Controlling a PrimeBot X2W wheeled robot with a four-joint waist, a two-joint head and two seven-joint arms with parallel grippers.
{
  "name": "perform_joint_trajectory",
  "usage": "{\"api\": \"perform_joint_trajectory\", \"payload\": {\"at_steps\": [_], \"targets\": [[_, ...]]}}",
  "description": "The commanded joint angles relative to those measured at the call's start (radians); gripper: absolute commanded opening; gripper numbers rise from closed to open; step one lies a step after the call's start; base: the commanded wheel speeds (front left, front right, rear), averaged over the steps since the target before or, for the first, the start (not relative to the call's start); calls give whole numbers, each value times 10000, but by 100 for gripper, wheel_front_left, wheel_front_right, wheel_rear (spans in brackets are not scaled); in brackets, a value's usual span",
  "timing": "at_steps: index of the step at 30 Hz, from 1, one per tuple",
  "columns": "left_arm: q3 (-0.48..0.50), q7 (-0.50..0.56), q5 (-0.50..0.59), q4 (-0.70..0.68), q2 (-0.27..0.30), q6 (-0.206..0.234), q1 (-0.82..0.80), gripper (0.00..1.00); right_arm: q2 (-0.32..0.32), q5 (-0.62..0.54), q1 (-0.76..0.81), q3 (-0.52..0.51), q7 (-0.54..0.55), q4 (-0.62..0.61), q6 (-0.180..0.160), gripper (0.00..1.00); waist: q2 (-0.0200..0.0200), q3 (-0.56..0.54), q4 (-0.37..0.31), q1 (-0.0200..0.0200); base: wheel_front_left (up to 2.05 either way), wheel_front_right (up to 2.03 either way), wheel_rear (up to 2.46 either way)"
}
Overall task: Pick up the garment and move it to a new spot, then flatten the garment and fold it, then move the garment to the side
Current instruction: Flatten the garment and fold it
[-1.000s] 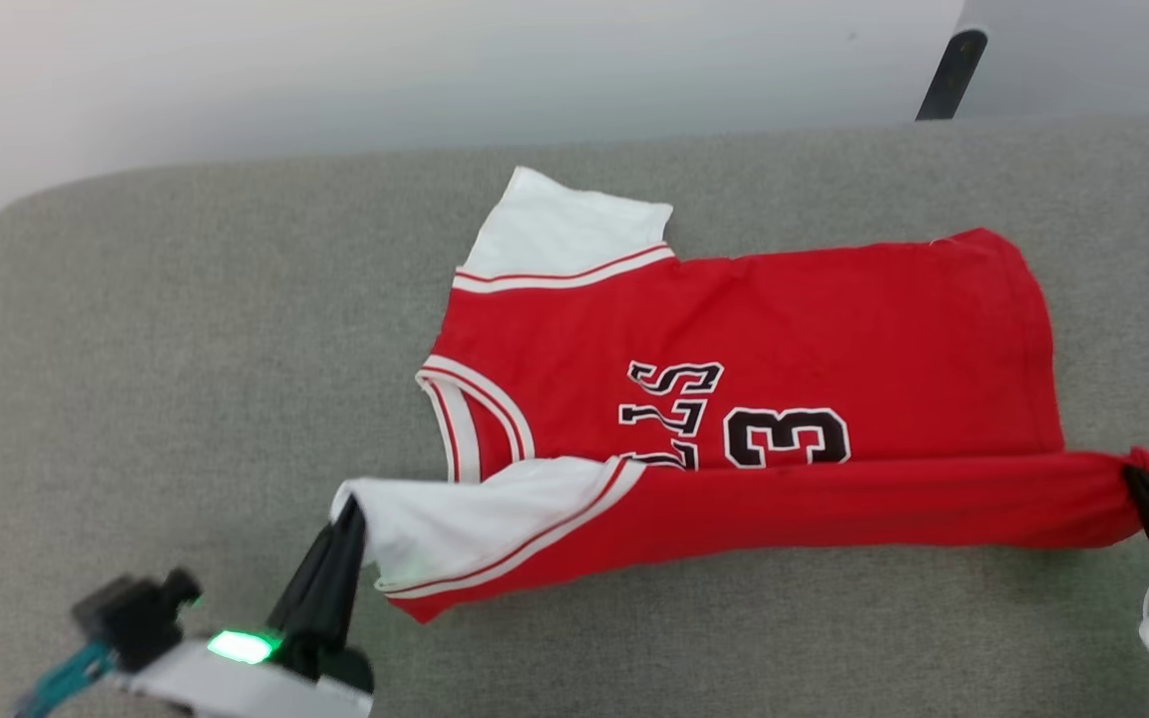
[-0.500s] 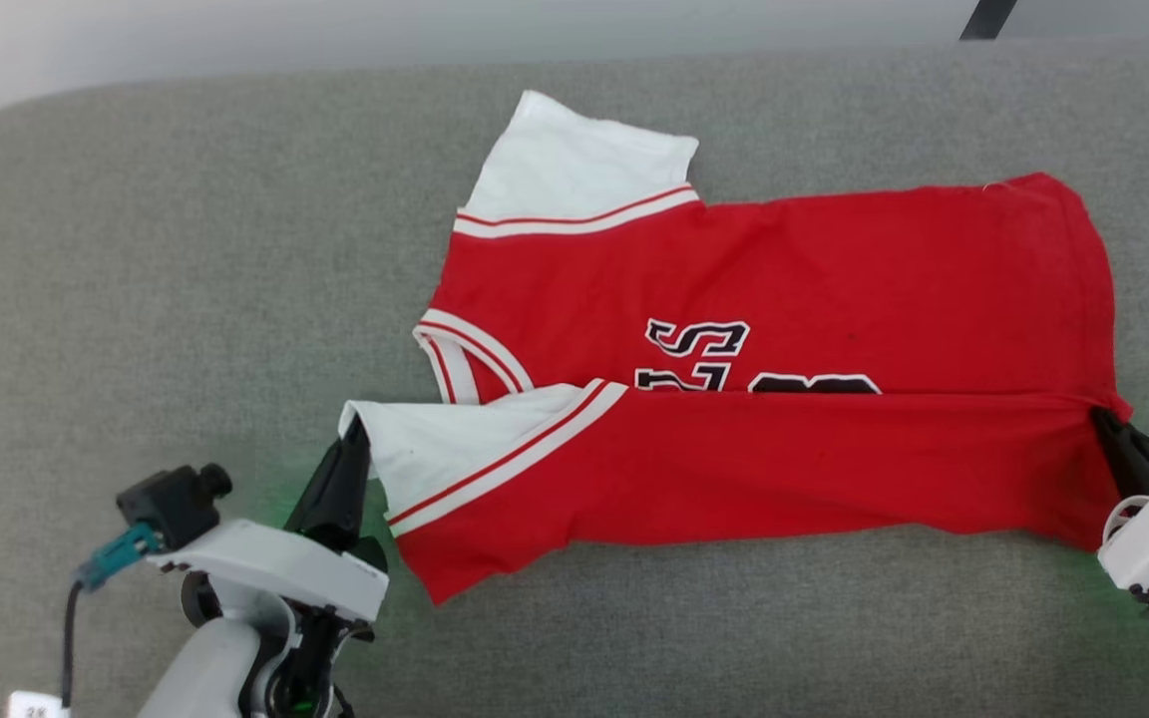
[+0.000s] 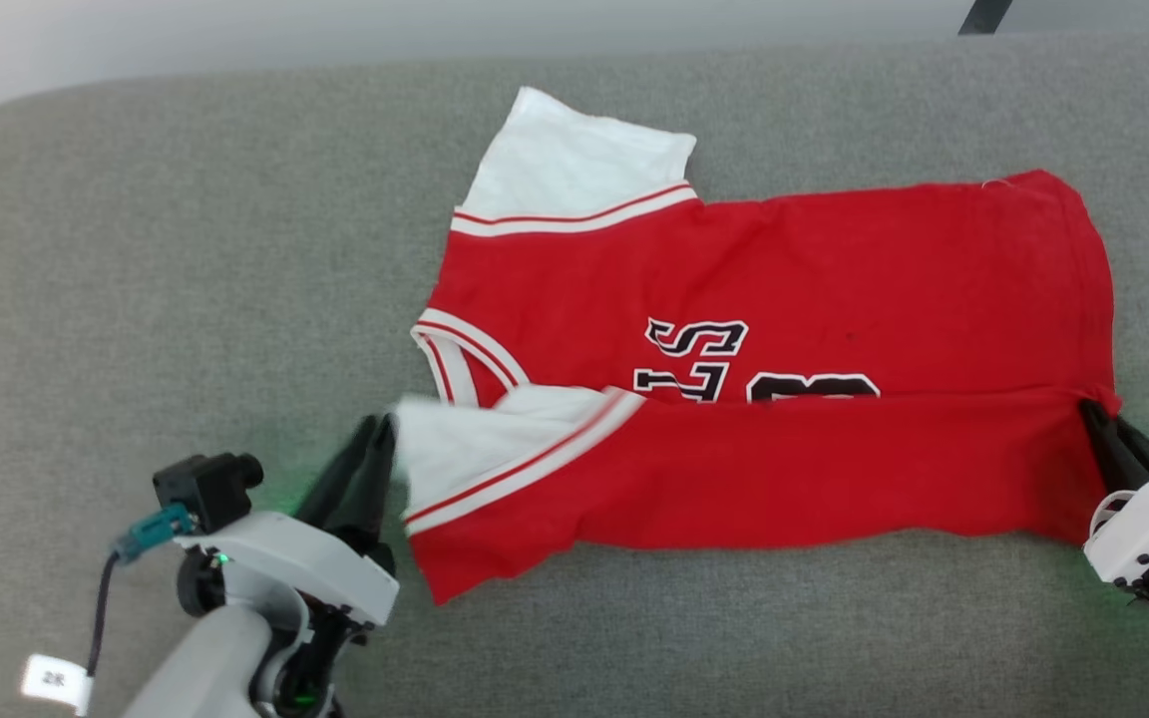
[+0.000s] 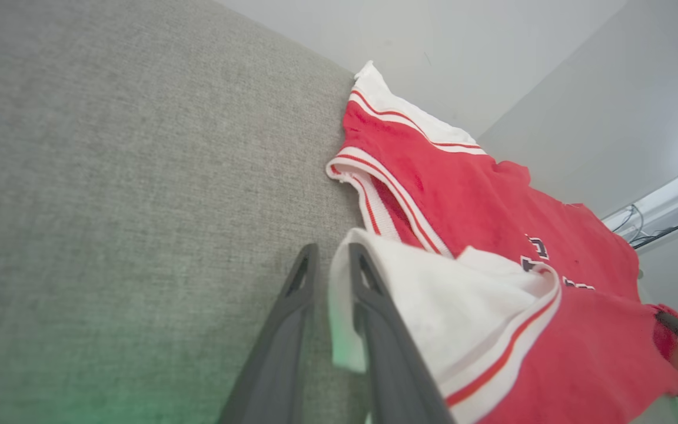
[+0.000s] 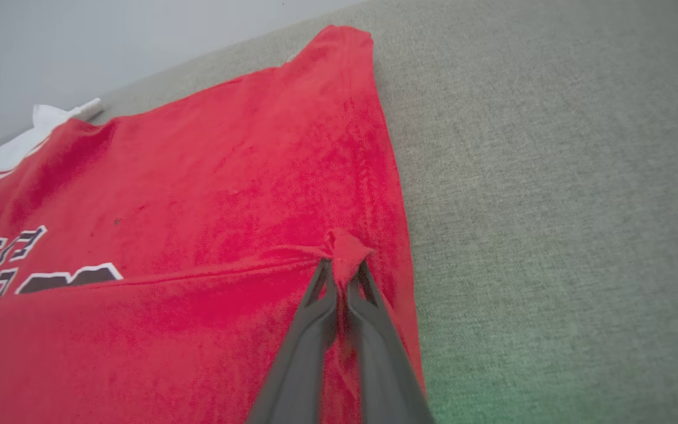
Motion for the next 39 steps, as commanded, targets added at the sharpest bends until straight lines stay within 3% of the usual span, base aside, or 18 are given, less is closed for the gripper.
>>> {"api": "perform_joint_trajectory", "payload": {"at_steps": [1, 9, 12, 15, 21, 24, 29, 39], "targets": [[-209, 27, 128, 9, 255, -22, -148, 100, -89, 69, -52, 34, -165, 16, -15, 100, 0, -215, 77, 0, 0, 0, 0], [-988, 1392, 616, -499, 1558, 4, -925, 100, -217, 134, 237, 142, -540, -247, -15, 100, 0, -977, 225, 0, 0, 0, 0], [-1312, 2795, 654, -955, 2090, 182, -1200, 100, -265, 96, 366, 88, -617, -481, -15, 100, 0, -1282, 274, 0, 0, 0, 0], [-1636, 4578, 468, -1390, 2474, 716, -1368, 100, -287, 54, 582, -67, -671, -770, -15, 100, 0, -1586, 325, 0, 0, 0, 0], [-2366, 8214, -332, -2235, 3012, 1337, -1509, 100, -144, -57, 914, -228, -478, -1277, -15, 100, 0, -1854, 243, 0, 0, 0, 0], [-2506, 9436, -950, -2452, 2967, 1552, -1396, 100, -57, -104, 975, -223, -355, -1506, -15, 100, 0, -1862, 118, 0, 0, 0, 0], [-2427, 10195, -1779, -2578, 2867, 1709, -1124, 100, 37, -191, 1042, -316, -240, -1816, -15, 100, 0, -1687, -153, 0, 0, 0, 0], [-2248, 10043, -2344, -2078, 2469, 1466, -975, 100, 222, -329, 988, -611, -87, -2172, -15, 100, 0, -1211, -517, 0, 0, 0, 0]]}}
